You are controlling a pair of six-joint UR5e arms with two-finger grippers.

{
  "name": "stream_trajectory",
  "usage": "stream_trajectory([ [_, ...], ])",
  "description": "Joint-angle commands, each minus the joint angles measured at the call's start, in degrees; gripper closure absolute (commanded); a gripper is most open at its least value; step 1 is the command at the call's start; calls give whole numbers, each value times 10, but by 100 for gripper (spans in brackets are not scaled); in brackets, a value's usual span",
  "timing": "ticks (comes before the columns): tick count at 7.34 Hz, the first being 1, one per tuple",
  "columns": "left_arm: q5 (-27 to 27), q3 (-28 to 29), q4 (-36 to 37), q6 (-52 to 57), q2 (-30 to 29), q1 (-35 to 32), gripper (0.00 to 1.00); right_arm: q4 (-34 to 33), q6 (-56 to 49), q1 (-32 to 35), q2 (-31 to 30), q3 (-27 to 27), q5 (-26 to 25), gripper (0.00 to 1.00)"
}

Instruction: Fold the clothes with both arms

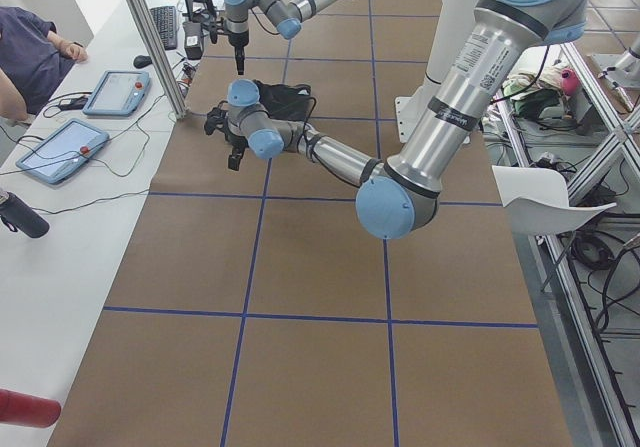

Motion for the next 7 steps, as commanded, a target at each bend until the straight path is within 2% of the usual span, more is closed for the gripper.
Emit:
stream_trajectory([
  [1,-4,-89,91,112,68,-51,0,-67,-71,35,-133,176,25,0],
  [3,-4,-173,209,275,133,-123,0,-66,-136,85,-261,284,83,0],
  [4,-5,-194,227,349,178,-170,0,-67,-156,107,-319,328,96,0],
  [5,-8,-196,231,378,223,-213,0,-67,-176,140,-376,363,131,0],
  [6,-10,-199,231,400,268,-226,0,-66,-222,168,-435,392,151,0],
  [7,-10,-194,266,399,286,-242,0,-67,-273,197,-487,411,160,0],
])
